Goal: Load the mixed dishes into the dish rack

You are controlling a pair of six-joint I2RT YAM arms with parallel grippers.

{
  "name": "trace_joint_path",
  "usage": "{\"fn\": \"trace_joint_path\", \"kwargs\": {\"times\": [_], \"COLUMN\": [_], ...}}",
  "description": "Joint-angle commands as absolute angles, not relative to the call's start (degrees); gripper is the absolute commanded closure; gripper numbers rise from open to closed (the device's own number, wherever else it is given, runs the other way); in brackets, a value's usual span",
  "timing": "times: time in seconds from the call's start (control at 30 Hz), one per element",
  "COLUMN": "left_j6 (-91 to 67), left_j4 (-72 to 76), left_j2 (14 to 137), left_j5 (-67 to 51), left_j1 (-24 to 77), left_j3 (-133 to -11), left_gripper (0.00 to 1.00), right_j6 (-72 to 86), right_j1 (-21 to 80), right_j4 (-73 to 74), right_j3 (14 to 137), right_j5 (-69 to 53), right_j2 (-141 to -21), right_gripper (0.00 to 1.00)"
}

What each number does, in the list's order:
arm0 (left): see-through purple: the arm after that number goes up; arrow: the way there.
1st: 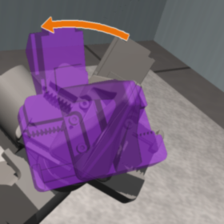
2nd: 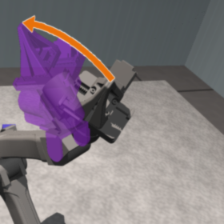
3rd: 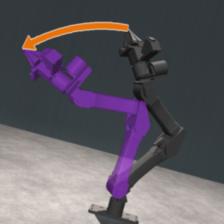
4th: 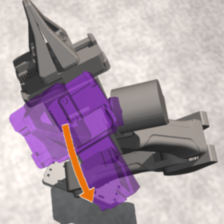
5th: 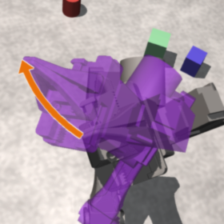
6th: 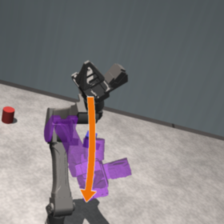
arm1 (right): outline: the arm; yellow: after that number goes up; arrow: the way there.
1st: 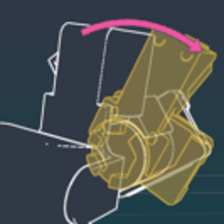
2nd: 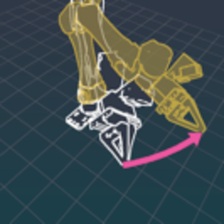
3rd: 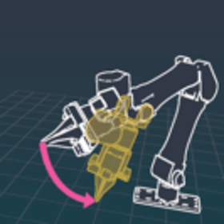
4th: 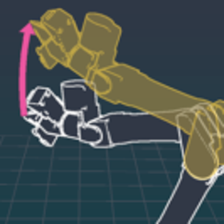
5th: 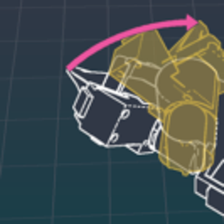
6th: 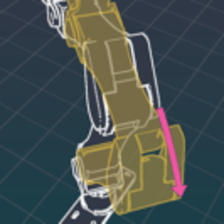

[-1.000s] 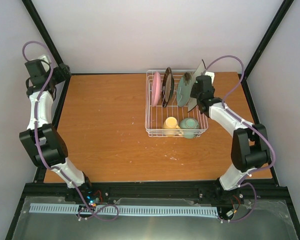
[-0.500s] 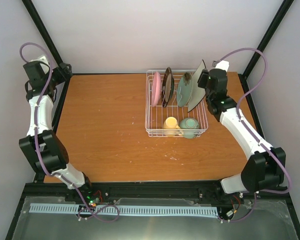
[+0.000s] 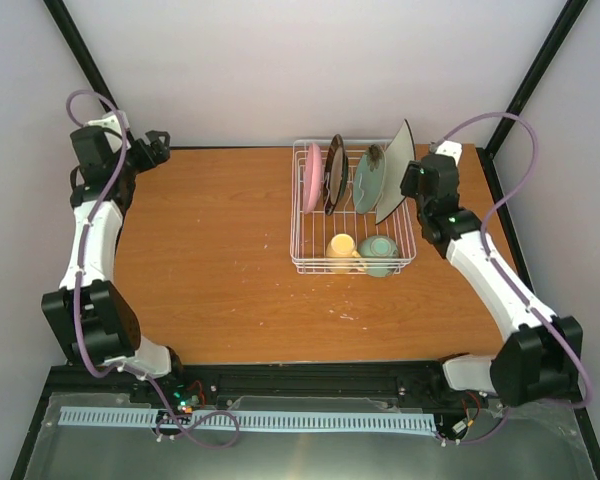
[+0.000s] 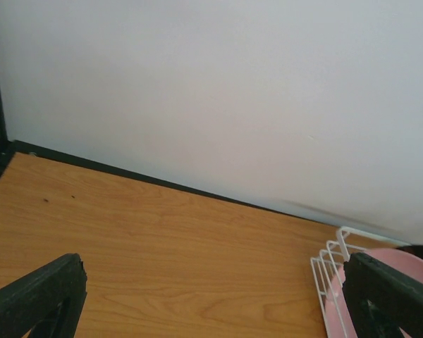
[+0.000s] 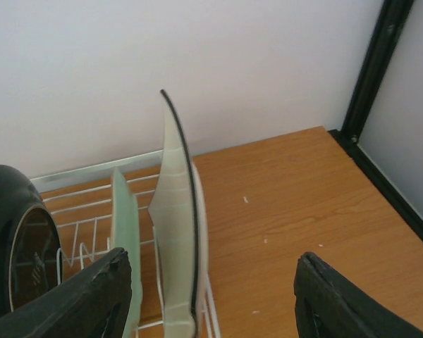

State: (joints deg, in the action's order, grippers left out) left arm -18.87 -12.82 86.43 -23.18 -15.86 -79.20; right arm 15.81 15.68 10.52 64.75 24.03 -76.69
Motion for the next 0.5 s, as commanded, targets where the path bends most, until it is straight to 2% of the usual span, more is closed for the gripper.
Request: {"fn": "trace_joint_path", "kwargs": {"times": [0.0,0.3,0.47], "left_j6": [-20.2,-21.3,-18.3], "left_j4": [-9.9,-6.5,-8.1], "left_j2": [81.0,76.5,82.6], "left_j5": [-22.2,-20.9,-19.7], "left_j1": [-14.6,-11.4,-7.7], "left_j3": [-75.0,-70.4,-77.7], "left_gripper": [0.00,0.00,0.00], "right_j6": [15.0,9.6,10.0], "right_j1": [14.1,14.0,14.0], "right_j4": [7.4,4.4,4.0], "right_j3": [61.3,57.3,53.7], "right_j5": [26.1,28.1,29.1], "right_j2": [-70.1,-63.0,-59.0], "right_gripper": [0.38,0.37,0.37]}}
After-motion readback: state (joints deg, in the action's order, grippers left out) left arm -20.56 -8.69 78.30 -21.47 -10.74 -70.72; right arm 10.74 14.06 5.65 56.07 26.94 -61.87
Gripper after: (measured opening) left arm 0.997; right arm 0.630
